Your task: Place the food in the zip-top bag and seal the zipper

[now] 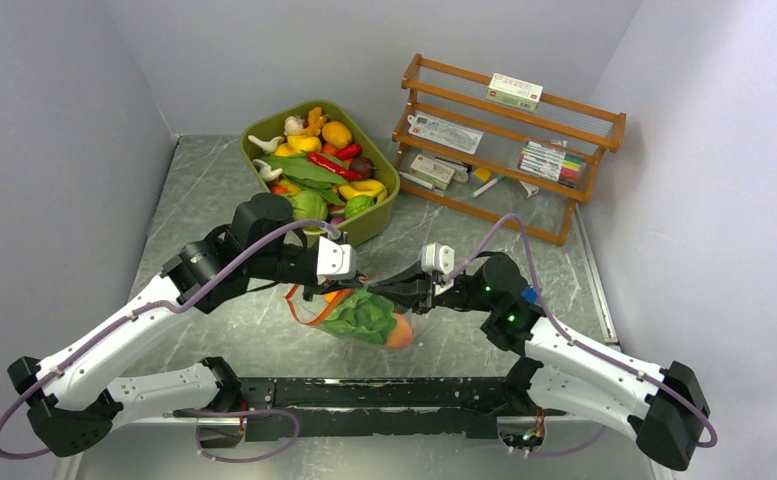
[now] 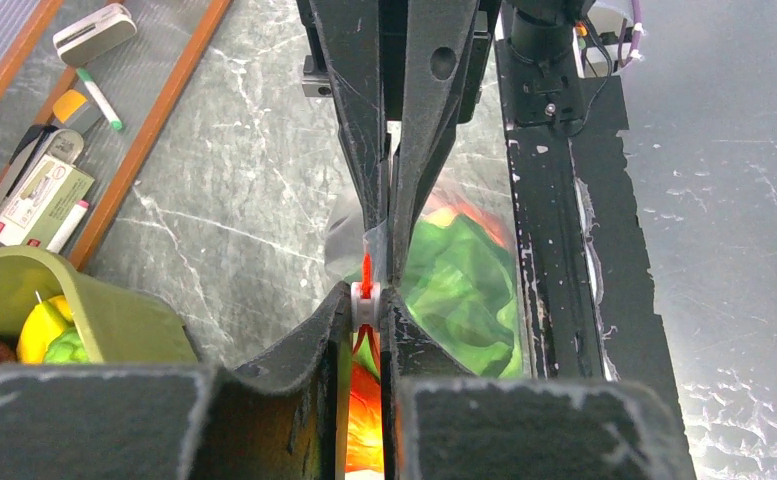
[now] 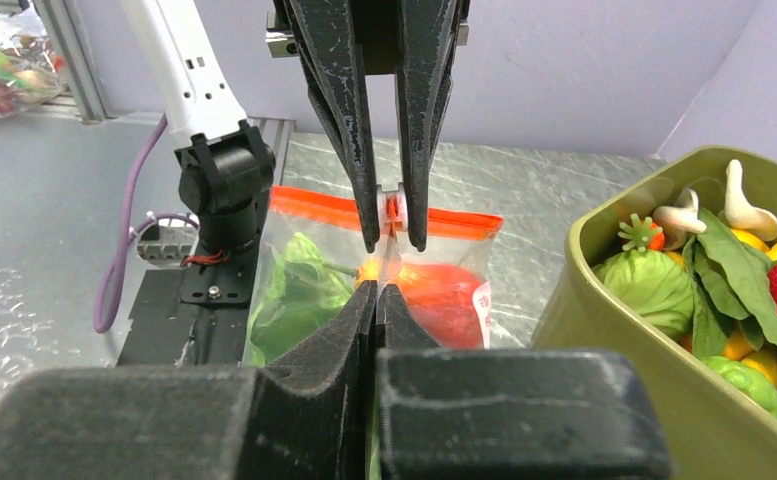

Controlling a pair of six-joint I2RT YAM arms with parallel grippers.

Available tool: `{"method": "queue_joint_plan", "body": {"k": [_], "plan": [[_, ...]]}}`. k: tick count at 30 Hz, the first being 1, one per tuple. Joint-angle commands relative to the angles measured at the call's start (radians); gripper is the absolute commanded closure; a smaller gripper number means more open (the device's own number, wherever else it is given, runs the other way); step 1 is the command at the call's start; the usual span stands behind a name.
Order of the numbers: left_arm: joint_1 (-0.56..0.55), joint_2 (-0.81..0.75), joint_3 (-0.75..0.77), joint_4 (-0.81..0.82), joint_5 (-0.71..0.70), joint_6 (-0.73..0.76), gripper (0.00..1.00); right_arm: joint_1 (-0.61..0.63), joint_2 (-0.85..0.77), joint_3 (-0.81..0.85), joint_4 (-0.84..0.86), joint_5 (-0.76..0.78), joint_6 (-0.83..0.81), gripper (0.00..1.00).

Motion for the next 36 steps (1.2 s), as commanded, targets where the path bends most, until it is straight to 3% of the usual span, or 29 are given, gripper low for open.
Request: {"method": "queue_joint_plan", "body": {"k": [1,6,9,13,19,22,33,36], "plan": [[0.005,0.002,-0.010,-0.021,-0.024,0.012,0.93,-0.005,-0.016,0.011,0.060,-0.005,0.014,1.00],[0.005,0.013,-0.013,0.009,0.004,-0.012,0.93,-0.003,0.020,0.040,0.026,0.005,0.027,1.00],[0.005,0.025,-0.005,0.014,0.016,-0.019,0.93,0.000,0.021,0.075,-0.051,0.000,0.025,0.80],[0.005,0.026,-0.013,0.028,0.033,-0.018,0.93,0.012,0.020,0.092,-0.136,0.021,-0.012,0.75],[0.006,0.039,-0.009,0.025,0.035,-0.011,0.93,0.023,0.047,0.134,-0.193,0.046,-0.043,0.82],[0.005,0.039,-0.011,0.030,0.037,-0.011,0.93,0.025,0.057,0.147,-0.200,0.060,-0.058,1.00],[0.005,0.016,-0.022,-0.046,-0.022,-0.013,0.93,0.029,-0.077,0.081,-0.134,0.184,-0.056,1.00],[0.006,0.015,-0.037,-0.041,-0.022,-0.016,0.93,0.028,-0.098,0.029,-0.049,0.185,-0.030,1.00]]}}
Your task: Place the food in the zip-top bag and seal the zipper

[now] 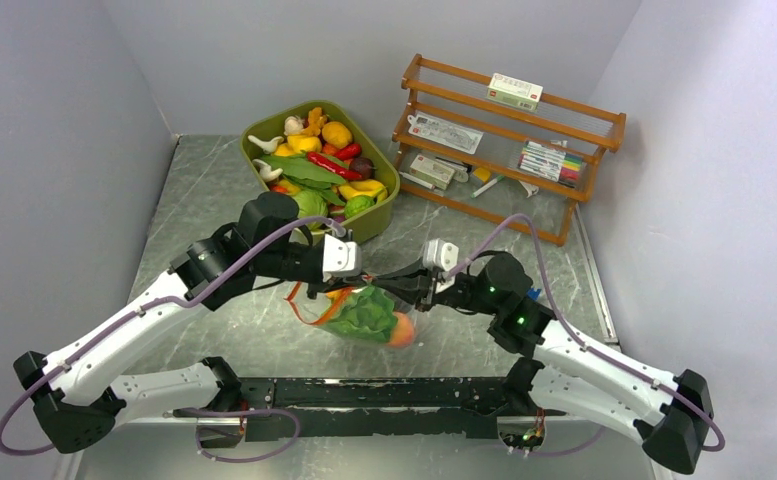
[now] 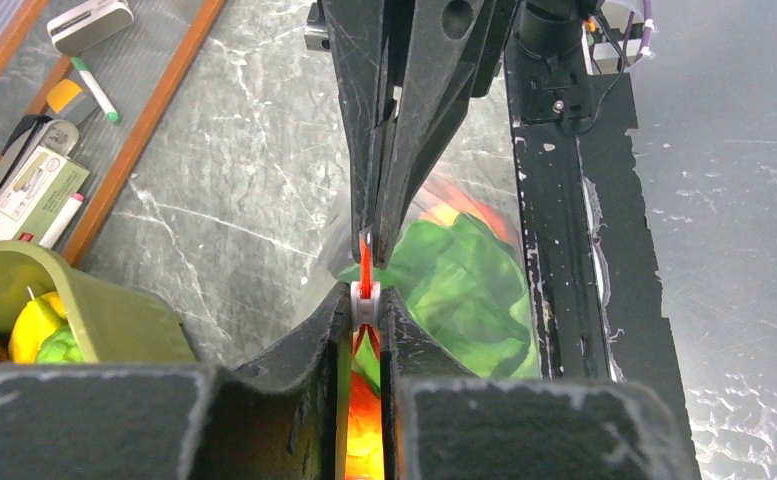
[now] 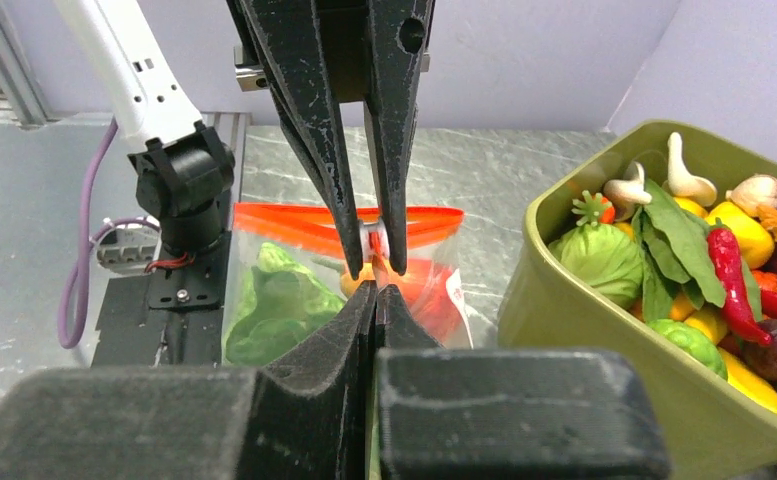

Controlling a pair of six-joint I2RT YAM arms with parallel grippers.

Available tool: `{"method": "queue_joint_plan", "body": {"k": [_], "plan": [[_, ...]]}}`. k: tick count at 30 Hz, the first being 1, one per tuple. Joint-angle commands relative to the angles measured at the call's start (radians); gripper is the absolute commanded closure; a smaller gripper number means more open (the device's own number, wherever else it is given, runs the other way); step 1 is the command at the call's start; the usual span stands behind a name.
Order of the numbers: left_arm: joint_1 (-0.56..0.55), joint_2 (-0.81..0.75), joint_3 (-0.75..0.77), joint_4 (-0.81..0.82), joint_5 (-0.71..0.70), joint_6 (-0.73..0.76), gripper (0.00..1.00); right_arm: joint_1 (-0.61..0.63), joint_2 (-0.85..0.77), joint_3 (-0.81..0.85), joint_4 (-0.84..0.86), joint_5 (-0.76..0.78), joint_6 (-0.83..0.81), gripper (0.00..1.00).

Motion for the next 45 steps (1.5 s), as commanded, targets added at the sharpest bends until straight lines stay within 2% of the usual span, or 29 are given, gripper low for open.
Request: {"method": "queue_joint_plan", "body": {"k": [1,19,22,24,27,30,33,38,42,45], "plan": [[0.001,-0.009,-0.030,-0.058,-0.009,-0.010,0.93,-0.006,-0.049,-0.055,0.145,0.045,0.016,1.00],[0.001,0.016,-0.051,-0.038,-0.028,-0.021,0.93,-0.007,-0.148,-0.101,0.161,0.076,0.053,1.00],[0.002,0.012,-0.057,-0.039,-0.023,-0.024,0.93,-0.006,-0.147,-0.071,0.113,0.072,0.030,1.00],[0.001,0.005,-0.061,-0.024,-0.018,-0.026,0.93,-0.008,-0.109,-0.022,0.010,0.035,-0.023,1.00],[0.001,0.007,-0.054,-0.001,0.006,-0.027,0.93,-0.005,-0.038,0.046,-0.121,-0.020,-0.065,0.77],[0.002,0.026,-0.040,0.006,0.024,-0.018,0.93,-0.004,-0.010,0.077,-0.163,-0.028,-0.052,0.69],[0.002,0.041,-0.034,0.003,0.029,-0.010,0.93,-0.003,0.011,0.094,-0.199,-0.040,-0.073,0.65],[0.002,0.042,-0.039,0.013,0.033,-0.006,0.93,-0.002,0.065,0.133,-0.275,-0.029,-0.116,0.68],[0.001,0.046,-0.034,0.012,0.032,-0.002,0.93,-0.002,0.086,0.132,-0.220,-0.039,-0.120,0.75],[0.002,0.047,-0.031,0.009,0.031,0.001,0.93,-0.002,0.118,0.153,-0.230,-0.029,-0.135,0.87]]}}
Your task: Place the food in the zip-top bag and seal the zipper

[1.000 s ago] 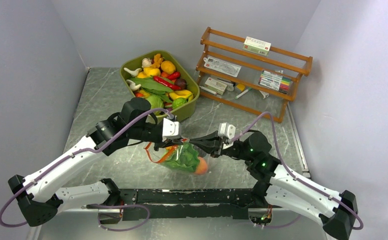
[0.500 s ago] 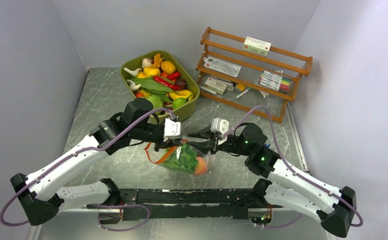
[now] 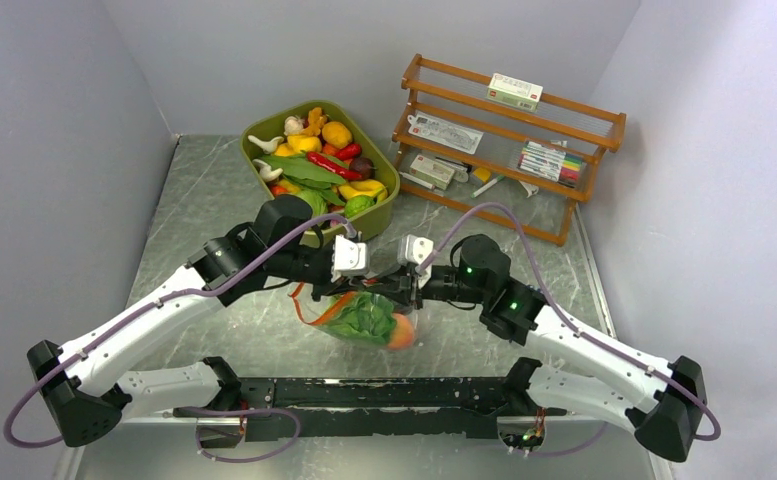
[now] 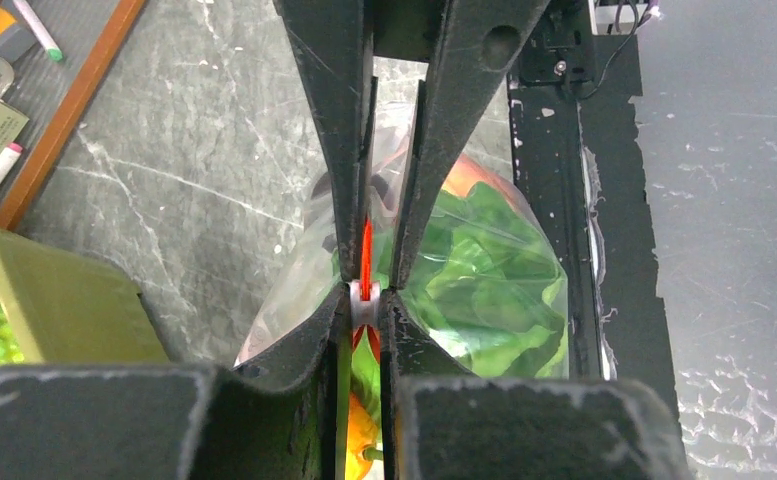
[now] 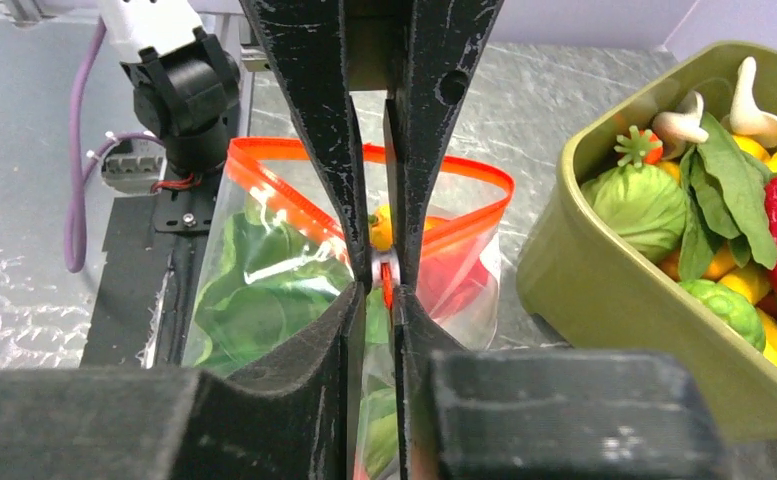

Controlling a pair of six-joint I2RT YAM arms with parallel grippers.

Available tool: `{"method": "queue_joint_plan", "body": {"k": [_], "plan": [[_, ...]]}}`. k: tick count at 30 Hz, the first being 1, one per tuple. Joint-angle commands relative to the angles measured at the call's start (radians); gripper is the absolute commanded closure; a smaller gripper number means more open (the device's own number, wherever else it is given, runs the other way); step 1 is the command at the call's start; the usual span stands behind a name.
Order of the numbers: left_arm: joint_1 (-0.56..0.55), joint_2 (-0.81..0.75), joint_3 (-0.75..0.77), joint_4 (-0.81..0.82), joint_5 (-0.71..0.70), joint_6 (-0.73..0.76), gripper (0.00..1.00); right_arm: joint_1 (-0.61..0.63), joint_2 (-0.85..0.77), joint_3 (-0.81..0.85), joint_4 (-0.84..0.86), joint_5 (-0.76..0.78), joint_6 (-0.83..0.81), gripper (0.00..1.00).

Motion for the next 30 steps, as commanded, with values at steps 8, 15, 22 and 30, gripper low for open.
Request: {"method": "queue_joint_plan", "body": {"k": [8,15,22,30], "plan": [[0.001,-0.020,0.008,-0.047,-0.007,0.058,0.93,0.000,-0.022,0.008,0.079,0.058,-0.017,1.00],[0.002,-0.063,-0.029,-0.018,-0.023,0.038,0.93,-0.001,-0.079,-0.021,0.180,0.076,0.019,1.00],[0.003,-0.070,-0.004,-0.048,-0.050,0.043,0.93,-0.002,-0.092,-0.042,0.229,0.077,0.045,1.00],[0.003,-0.021,0.112,-0.115,-0.077,0.102,0.93,-0.002,-0.124,-0.055,0.260,0.138,0.050,1.00]]}}
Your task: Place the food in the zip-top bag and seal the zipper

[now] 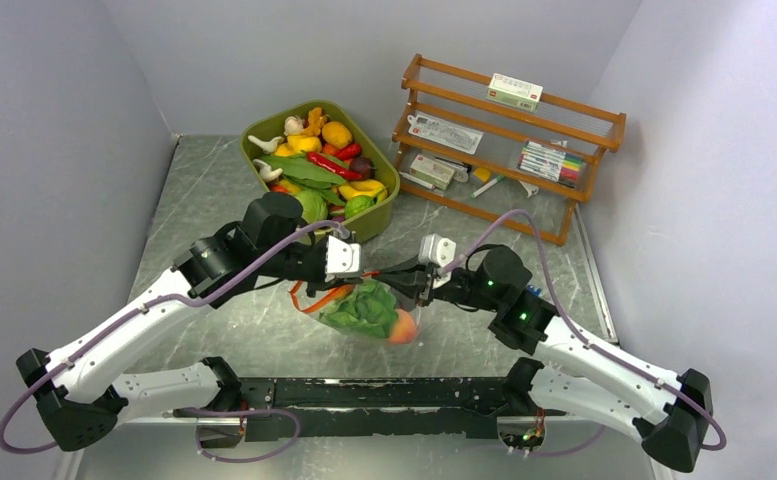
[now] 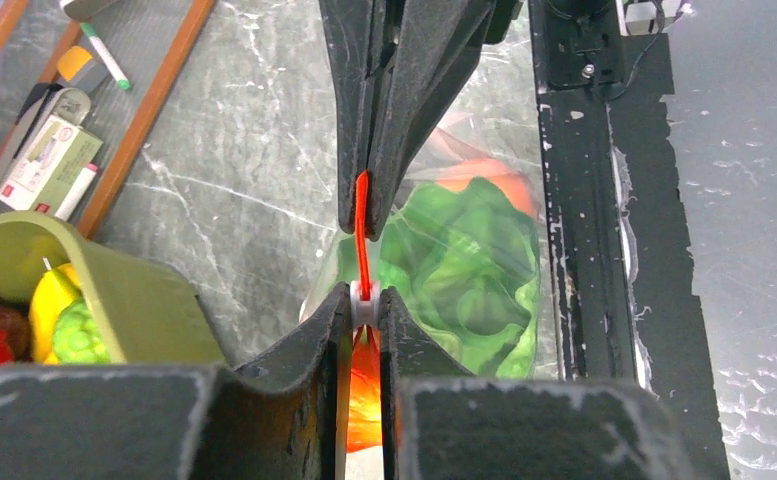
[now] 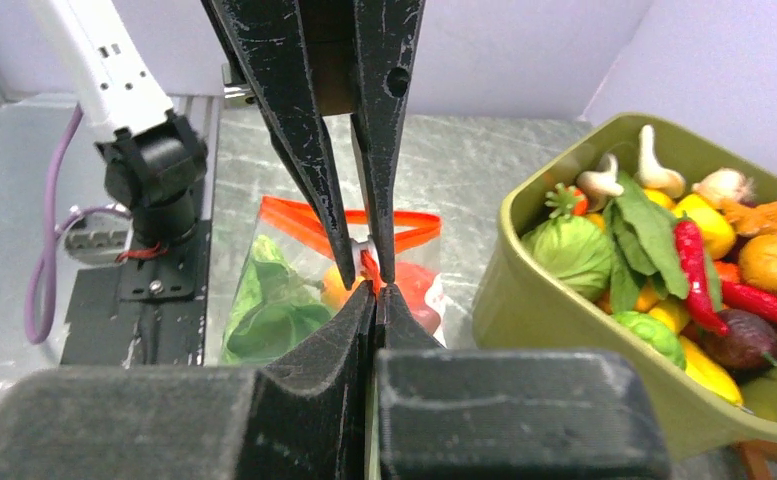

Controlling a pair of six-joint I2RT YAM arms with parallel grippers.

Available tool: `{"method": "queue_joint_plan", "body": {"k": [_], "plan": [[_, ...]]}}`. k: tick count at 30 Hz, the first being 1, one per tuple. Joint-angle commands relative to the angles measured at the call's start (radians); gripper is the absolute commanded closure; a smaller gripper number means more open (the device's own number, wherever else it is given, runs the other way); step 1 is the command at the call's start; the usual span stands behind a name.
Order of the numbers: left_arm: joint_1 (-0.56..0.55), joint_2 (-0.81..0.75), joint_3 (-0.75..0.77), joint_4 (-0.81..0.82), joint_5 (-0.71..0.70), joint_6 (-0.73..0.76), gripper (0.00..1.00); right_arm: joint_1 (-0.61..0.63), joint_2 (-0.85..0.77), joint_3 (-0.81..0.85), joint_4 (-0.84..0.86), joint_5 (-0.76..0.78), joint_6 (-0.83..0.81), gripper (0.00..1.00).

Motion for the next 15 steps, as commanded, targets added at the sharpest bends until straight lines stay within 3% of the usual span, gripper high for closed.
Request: {"method": "queue_joint_plan", "body": {"k": [1,6,15], "plan": [[-0.001,0.042,0.123,-0.122,-0.036,0.060,0.93,-0.008,-0.053,-0.003,0.118,0.092,0.007,1.00],[-0.001,0.066,0.213,-0.197,-0.083,0.083,0.93,-0.021,-0.072,-0.024,0.118,0.132,0.014,1.00],[-0.001,-0.069,-0.019,-0.091,-0.069,-0.004,0.93,-0.022,-0.101,-0.121,0.170,0.146,0.060,1.00]]}}
